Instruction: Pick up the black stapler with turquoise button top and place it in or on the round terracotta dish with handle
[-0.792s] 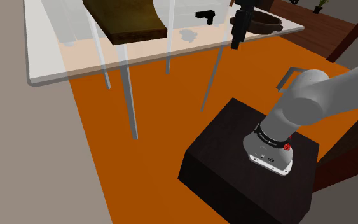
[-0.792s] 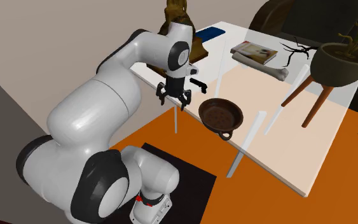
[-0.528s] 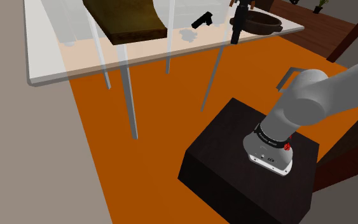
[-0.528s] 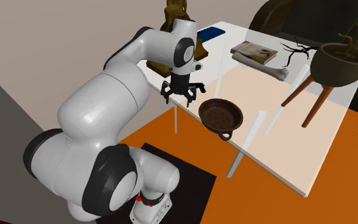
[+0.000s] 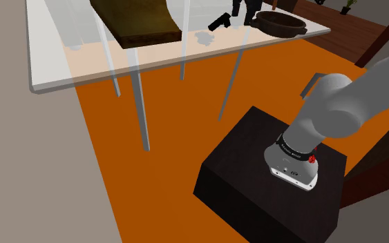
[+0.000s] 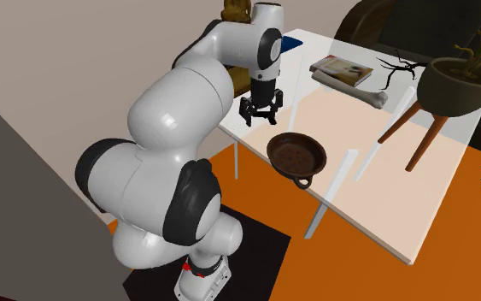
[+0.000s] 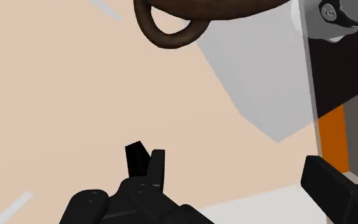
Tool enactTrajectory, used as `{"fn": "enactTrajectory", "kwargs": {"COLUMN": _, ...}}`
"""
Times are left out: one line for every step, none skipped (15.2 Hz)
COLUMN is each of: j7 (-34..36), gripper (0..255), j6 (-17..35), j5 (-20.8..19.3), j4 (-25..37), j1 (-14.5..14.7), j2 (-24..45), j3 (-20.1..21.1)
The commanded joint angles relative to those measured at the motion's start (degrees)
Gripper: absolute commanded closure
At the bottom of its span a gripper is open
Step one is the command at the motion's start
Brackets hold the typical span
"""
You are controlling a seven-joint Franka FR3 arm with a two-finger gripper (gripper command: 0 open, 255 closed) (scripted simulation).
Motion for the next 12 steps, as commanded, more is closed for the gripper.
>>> {"fn": "enactTrajectory", "kwargs": {"j7": -9.7, "gripper": 0, "j6": 1.2, "j5": -1.0, "j4": 3.7, "j1": 2.2, "j2": 3.3, "j3": -1.9}}
{"fn": "enactTrajectory", "kwargs": {"j7": -14.0, "gripper": 0, "j6": 1.6, "j5": -1.1, "j4": 5.7, "j1": 3.3, "j2": 4.9, "j3": -2.6}}
{"fn": "enactTrajectory", "kwargs": {"j7": -18.3, "gripper": 0, "j6": 2.1, "j5": -1.2, "j4": 7.6, "j1": 4.3, "j2": 6.5, "j3": -3.4}}
{"fn": "enactTrajectory", "kwargs": {"j7": -22.6, "gripper": 0, "j6": 2.4, "j5": -1.2, "j4": 9.6, "j1": 5.4, "j2": 8.0, "j3": -4.0}}
{"fn": "enactTrajectory", "kwargs": {"j7": -23.3, "gripper": 0, "j6": 2.5, "j5": -1.1, "j4": 9.9, "j1": 5.5, "j2": 8.2, "j3": -4.1}}
{"fn": "enactTrajectory", "kwargs": {"j7": -23.3, "gripper": 0, "j6": 3.2, "j5": -1.2, "j4": 8.9, "j1": 5.4, "j2": 8.0, "j3": -4.1}}
{"fn": "enactTrajectory", "kwargs": {"j7": -23.2, "gripper": 0, "j6": 4.0, "j5": -1.2, "j4": 8.0, "j1": 5.4, "j2": 7.9, "j3": -4.1}}
{"fn": "enactTrajectory", "kwargs": {"j7": -23.2, "gripper": 0, "j6": 4.8, "j5": -1.3, "j4": 7.1, "j1": 5.4, "j2": 7.7, "j3": -4.2}}
{"fn": "enactTrajectory", "kwargs": {"j7": -23.2, "gripper": 0, "j6": 5.5, "j5": -1.3, "j4": 6.2, "j1": 5.3, "j2": 7.6, "j3": -4.2}}
{"fn": "enactTrajectory", "kwargs": {"j7": -23.1, "gripper": 0, "j6": 6.3, "j5": -1.4, "j4": 5.3, "j1": 5.3, "j2": 7.4, "j3": -4.3}}
{"fn": "enactTrajectory", "kwargs": {"j7": -23.1, "gripper": 0, "j6": 7.0, "j5": -1.4, "j4": 4.4, "j1": 5.3, "j2": 7.3, "j3": -4.3}}
{"fn": "enactTrajectory", "kwargs": {"j7": -23.1, "gripper": 0, "j6": 8.2, "j5": -1.5, "j4": 3.0, "j1": 5.2, "j2": 7.1, "j3": -4.4}}
